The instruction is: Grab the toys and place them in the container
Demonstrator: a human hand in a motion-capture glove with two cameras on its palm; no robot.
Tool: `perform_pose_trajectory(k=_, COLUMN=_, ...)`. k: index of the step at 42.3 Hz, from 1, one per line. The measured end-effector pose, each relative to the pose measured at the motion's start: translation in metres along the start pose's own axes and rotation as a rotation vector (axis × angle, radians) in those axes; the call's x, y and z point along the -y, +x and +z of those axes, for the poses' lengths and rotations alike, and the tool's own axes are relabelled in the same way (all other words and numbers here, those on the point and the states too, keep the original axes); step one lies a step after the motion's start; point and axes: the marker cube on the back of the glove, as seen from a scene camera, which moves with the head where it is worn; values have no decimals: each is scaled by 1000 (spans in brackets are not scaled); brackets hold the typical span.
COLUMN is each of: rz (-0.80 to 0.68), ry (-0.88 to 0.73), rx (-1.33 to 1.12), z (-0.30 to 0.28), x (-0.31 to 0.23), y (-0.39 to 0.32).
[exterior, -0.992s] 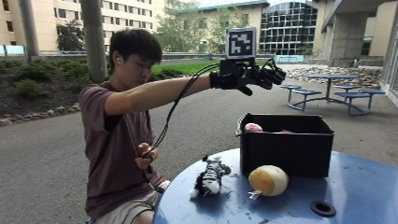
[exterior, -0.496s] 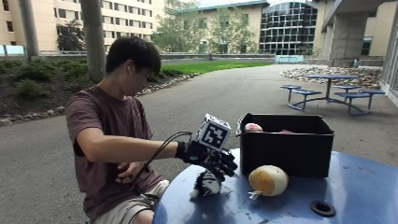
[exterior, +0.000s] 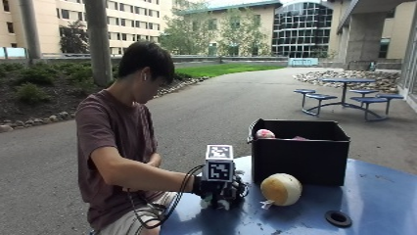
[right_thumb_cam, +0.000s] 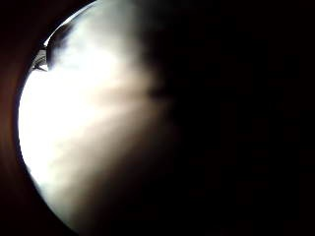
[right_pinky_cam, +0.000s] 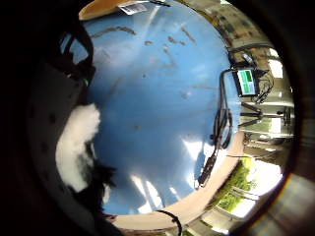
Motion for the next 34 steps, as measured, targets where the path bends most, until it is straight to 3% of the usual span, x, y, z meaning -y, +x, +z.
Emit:
perform_pose_trajectory(k=11, rz=12, ry=15, rx=41, z=-45, x=29, y=2)
perform_pose_trajectory(k=24, rz=61, ry=190, rx=2, z=-217, x=70, y=9)
perform_pose_trajectory(k=34, rz=100, ry=255, rx=9, z=-292, x=95, y=-5)
